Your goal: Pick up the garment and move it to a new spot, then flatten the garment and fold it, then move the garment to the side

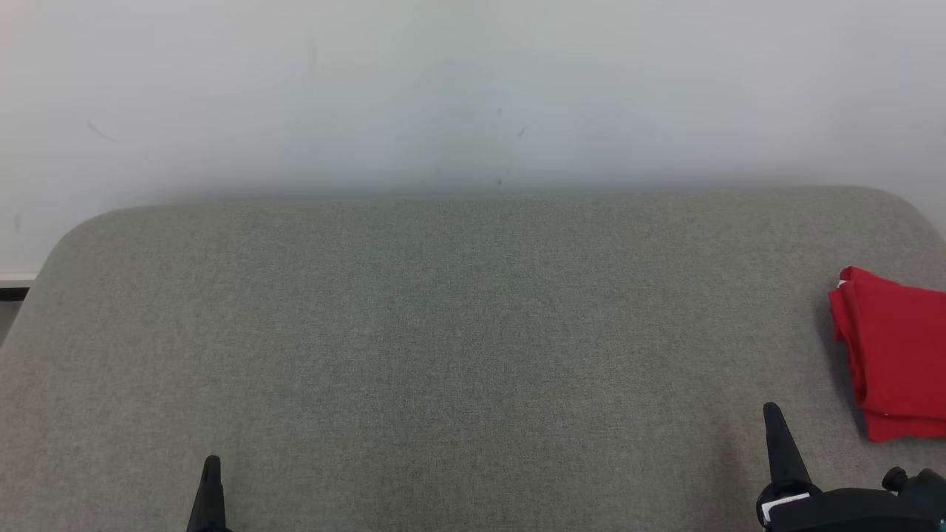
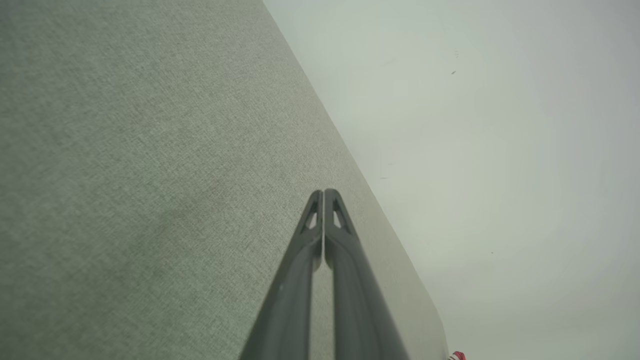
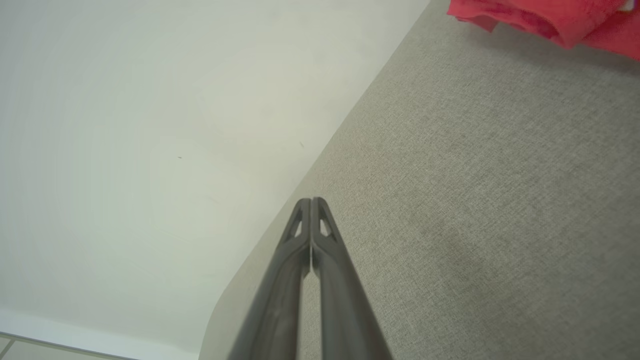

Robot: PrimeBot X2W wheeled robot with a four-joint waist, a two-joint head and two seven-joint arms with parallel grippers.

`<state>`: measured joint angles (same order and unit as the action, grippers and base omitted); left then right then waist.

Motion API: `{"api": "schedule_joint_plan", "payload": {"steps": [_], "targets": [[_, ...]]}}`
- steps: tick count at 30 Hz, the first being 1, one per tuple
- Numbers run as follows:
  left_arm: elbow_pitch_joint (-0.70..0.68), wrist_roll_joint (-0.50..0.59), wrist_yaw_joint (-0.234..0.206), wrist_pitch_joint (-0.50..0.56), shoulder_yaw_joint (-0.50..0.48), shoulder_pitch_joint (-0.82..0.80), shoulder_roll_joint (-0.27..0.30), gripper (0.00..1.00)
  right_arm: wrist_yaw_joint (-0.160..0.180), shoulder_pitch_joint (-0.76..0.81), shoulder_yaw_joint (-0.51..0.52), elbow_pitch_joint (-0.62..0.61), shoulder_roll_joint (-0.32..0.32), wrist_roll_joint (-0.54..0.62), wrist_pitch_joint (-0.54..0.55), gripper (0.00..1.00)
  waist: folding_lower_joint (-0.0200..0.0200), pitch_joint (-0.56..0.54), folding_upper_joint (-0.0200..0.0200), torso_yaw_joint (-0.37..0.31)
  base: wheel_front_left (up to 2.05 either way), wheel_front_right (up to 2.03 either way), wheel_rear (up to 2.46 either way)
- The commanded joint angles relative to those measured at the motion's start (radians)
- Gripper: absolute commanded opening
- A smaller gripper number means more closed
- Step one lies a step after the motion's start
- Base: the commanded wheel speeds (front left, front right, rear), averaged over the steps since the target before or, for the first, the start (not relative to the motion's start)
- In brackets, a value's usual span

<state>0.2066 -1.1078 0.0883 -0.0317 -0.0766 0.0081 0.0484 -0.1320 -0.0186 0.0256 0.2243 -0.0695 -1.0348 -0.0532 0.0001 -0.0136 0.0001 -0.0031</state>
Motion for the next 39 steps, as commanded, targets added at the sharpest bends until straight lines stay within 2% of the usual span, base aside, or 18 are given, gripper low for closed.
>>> {"api": "schedule_joint_plan", "payload": {"steps": [1,39], "targets": [[-0.005,-0.025,0.006,0.009,-0.005,-0.025,0.002,0.0,0.001,-0.019,0.004,-0.007,-0.008,-0.033,0.005,0.0,-0.0001,0.0,-0.0001,0.0,0.0,0.0,0.0],[0.024,-0.35,0.033,0.103,-0.028,-0.092,0.003,0.0,0.002,-0.069,0.043,0.01,-0.004,-0.414,0.1,0.0,-0.0001,0.01,-0.0001,0.002,0.0,0.0,0.0]]}}
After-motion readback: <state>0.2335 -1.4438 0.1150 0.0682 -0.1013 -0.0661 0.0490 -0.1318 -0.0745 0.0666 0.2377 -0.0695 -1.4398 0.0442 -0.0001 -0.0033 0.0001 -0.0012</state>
